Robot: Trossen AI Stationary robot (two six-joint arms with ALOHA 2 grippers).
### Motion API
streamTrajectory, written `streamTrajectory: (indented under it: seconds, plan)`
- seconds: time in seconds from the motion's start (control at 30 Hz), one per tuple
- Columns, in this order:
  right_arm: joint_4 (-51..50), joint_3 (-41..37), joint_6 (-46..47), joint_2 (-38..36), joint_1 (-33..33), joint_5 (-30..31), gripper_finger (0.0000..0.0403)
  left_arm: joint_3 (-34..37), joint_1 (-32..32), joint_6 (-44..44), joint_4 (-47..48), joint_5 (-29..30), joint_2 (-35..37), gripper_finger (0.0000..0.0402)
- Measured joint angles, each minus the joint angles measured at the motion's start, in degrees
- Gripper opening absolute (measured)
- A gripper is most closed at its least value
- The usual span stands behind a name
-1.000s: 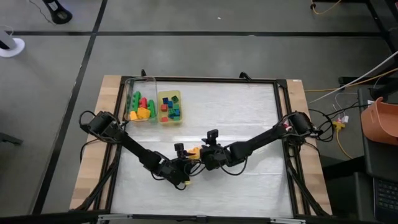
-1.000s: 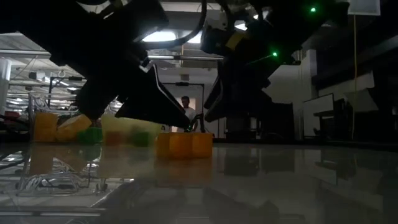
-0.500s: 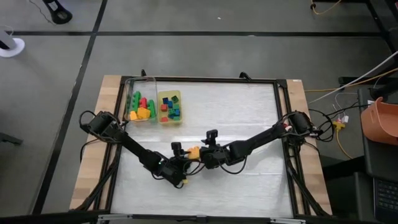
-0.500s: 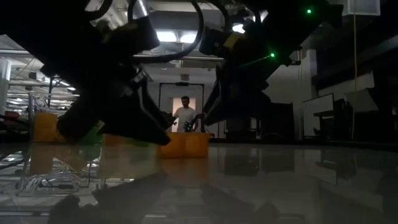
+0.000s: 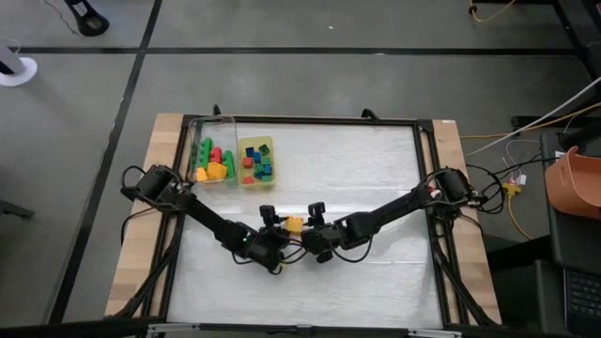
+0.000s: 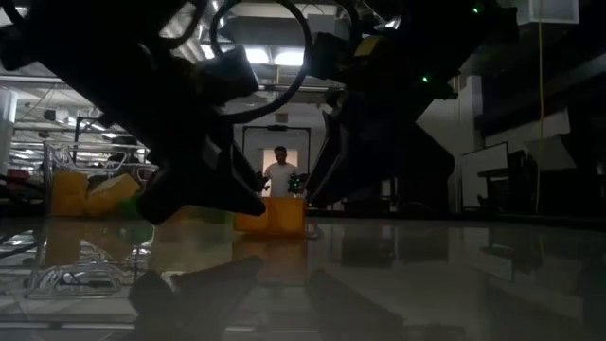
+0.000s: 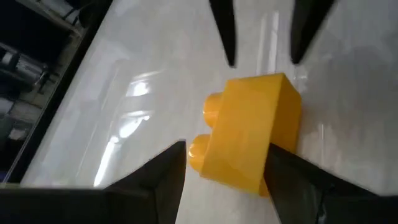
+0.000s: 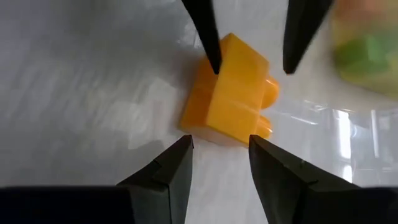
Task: Sort blocks by size
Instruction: Put the large yellow game piece into the transparent bin
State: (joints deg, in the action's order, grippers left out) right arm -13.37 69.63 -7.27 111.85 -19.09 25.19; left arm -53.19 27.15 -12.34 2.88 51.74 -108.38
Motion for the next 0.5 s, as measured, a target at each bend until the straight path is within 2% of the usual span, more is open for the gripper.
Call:
streamTrajectory:
  seconds: [0.17,0.33,0.5]
  plan:
    - [0.0,0.0,0.0,0.0,0.0,-0.8,0.0156,0.0,-2.7,1.4,0.0,-6.0,0.0,0.0191]
    - [0.0,0.0,0.0,0.0,0.0,-0.8,0.0156,0.0,-4.9,1.4,-0.1,-6.9,0.0,0.0191]
    - [0.0,0.0,0.0,0.0,0.0,-0.8,0.0156,0.0,-6.2,0.2,2.1,-7.5,0.0,0.0151]
